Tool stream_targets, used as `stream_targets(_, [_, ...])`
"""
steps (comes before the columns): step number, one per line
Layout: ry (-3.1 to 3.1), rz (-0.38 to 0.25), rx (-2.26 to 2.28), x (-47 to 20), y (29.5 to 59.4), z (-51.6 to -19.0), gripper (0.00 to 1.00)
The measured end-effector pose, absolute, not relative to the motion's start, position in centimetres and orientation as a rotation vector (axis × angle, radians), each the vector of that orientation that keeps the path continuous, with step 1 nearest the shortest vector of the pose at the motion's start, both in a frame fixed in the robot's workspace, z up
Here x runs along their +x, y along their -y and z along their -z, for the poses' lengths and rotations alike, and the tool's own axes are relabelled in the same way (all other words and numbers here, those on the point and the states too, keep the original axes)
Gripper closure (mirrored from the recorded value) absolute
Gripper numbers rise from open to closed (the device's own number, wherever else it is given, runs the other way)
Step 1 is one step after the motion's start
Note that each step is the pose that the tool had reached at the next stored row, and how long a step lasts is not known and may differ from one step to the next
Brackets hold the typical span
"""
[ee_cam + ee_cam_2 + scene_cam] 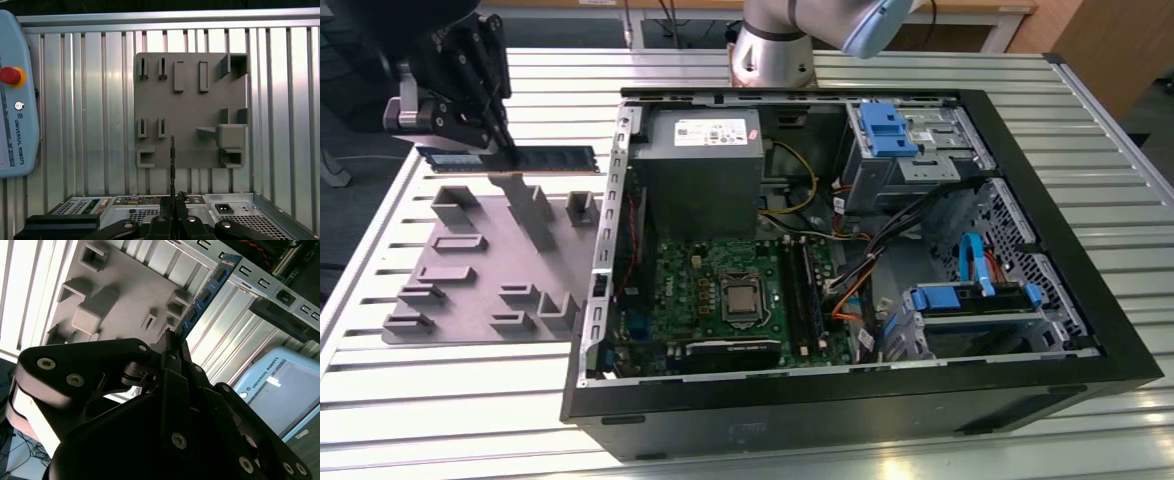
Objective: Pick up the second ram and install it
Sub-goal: 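Pick up the second ram and move it above second insertion slot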
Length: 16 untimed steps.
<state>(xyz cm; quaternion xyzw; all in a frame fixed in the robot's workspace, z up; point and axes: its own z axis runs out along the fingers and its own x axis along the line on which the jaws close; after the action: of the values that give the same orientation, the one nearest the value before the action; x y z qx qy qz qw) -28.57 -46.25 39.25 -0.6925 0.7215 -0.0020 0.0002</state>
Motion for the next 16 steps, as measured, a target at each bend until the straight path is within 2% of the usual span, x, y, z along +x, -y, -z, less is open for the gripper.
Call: stream_targets(16, [-2.266, 0.006, -2.175, -26.8, 46.2, -39.2, 0.86])
